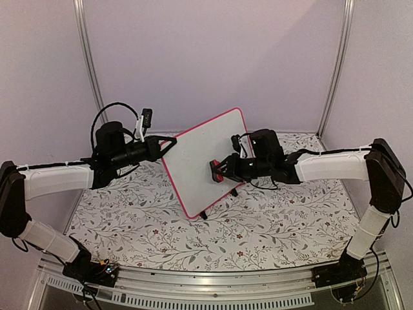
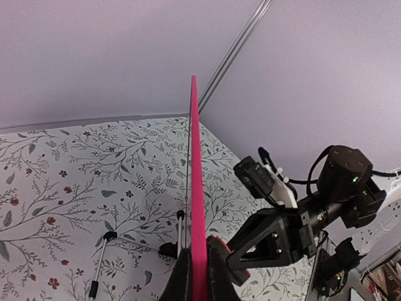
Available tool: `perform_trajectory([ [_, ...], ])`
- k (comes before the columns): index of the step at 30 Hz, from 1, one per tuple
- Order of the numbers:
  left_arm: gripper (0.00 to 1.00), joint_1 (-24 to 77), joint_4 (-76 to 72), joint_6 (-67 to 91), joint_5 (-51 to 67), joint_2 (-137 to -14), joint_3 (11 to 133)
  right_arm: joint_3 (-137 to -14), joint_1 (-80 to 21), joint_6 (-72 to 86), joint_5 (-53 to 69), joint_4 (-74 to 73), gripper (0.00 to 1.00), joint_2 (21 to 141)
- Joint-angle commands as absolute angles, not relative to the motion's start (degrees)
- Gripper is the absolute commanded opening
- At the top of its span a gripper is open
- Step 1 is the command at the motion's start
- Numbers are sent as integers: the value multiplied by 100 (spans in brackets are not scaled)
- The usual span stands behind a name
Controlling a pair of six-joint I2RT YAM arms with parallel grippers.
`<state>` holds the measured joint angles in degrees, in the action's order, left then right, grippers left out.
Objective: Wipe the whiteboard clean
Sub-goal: Erase the whiteboard at the center of the board.
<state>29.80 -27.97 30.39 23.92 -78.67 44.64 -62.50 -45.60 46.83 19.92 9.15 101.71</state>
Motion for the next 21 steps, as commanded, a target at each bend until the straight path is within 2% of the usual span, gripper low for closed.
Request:
perform_trajectory([
  [1, 0, 3041, -3104, 3217, 2767, -7743, 4626, -6328, -4238, 3861, 877, 84, 22, 9616],
  [12, 0, 3049, -3115, 3233, 2800, -7787, 4632, -6313, -3858, 3546, 1199, 643, 22, 10210],
  [21, 0, 3036, -3113, 3220, 2780, -7804, 4632, -6906, -4396, 2960, 1336, 514, 22, 10762],
])
